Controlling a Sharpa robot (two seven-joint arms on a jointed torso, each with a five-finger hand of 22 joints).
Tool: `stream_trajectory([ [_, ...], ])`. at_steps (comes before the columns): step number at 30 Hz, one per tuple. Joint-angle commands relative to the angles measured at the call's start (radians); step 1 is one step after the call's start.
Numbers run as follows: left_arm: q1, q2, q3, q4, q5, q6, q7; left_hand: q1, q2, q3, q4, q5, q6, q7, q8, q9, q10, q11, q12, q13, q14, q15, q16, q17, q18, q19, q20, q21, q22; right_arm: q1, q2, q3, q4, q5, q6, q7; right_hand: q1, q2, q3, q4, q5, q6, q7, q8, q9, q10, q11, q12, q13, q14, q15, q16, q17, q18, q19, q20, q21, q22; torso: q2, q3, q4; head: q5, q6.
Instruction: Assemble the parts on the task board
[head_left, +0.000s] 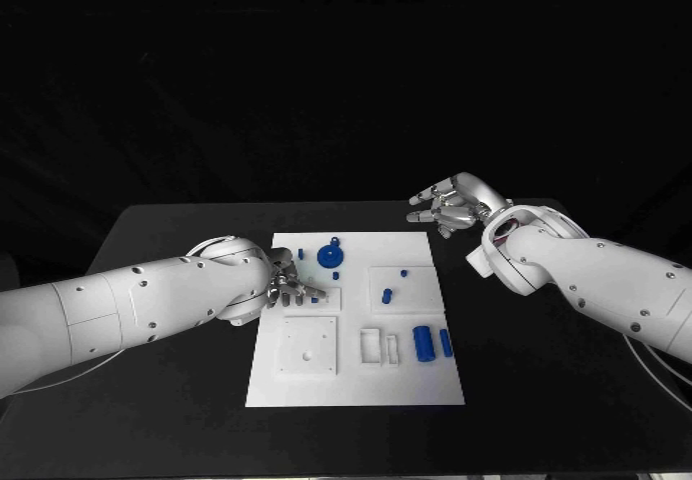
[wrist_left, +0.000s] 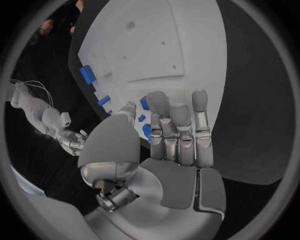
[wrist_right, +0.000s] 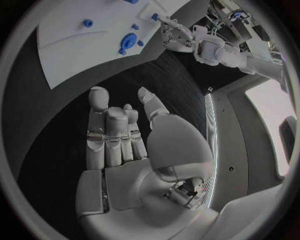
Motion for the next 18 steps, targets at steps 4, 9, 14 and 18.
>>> stream_trajectory([
  [4,0.025,-0.020,0.007,0.020,0.111,-0.041,0.013,-0.006,-0.024,-0.125,0.008,-0.002,-0.051,0.017,-0.004,-0.087,0.050,0.007,-0.031,-0.018,-0.008,0.001,-0.031,-0.011,-0.015,-0.005,-0.001,-0.025,0.010,-0.002,0.000,0.001,-0.003,0.000,0.007,0.012,-0.010,-0.001,0.001,-0.001,0.005,0.003,0.004,-0.004,-0.001,-0.003,-0.001,-0.004,-0.002,0.000,0.000,-0.002,0.001,0.015,0.024,0.002,0.000,0.035,0.000,-0.0002,-0.0010,0.002,0.006],
  [9,0.055,-0.032,0.028,0.015,0.160,-0.040,0.018,0.004,-0.014,-0.122,0.007,-0.002,-0.091,0.032,-0.003,-0.192,0.048,0.015,-0.063,-0.031,-0.022,0.004,-0.053,-0.015,-0.015,-0.009,0.001,-0.050,0.007,-0.002,0.000,0.001,-0.005,0.000,0.006,0.012,-0.011,-0.002,0.000,0.000,0.006,0.001,0.004,-0.004,-0.001,-0.002,-0.001,-0.004,-0.002,0.000,0.000,-0.002,0.001,0.015,0.025,0.001,0.002,0.035,0.001,0.0002,-0.0009,0.004,0.011],
  [14,0.082,-0.029,0.049,-0.025,0.195,-0.040,0.024,0.040,0.038,-0.096,-0.001,0.000,-0.139,0.049,-0.003,-0.283,0.045,0.023,-0.124,-0.045,-0.031,0.010,-0.087,-0.037,-0.015,-0.012,0.007,-0.080,-0.006,-0.002,0.001,0.001,-0.006,0.000,0.007,0.012,-0.011,-0.002,0.000,0.000,0.006,0.001,0.004,-0.004,-0.001,-0.002,-0.001,-0.004,-0.002,0.000,0.000,-0.002,0.001,0.015,0.025,0.001,0.002,0.035,0.001,0.0001,-0.0013,0.007,0.019],
  [18,0.105,-0.010,0.057,-0.087,0.222,-0.026,0.033,0.068,0.120,-0.128,-0.071,0.060,-0.185,0.069,0.003,-0.427,0.044,0.036,-0.196,-0.038,-0.047,0.022,-0.115,-0.072,-0.015,-0.006,0.017,-0.140,-0.025,-0.002,0.002,0.001,-0.008,0.000,0.007,0.011,-0.011,-0.001,0.000,0.000,0.007,0.001,0.004,-0.004,-0.001,-0.002,-0.001,-0.004,-0.002,0.001,0.000,-0.002,0.001,0.015,0.025,0.001,0.003,0.035,0.002,0.0002,-0.0024,0.012,0.028],
])
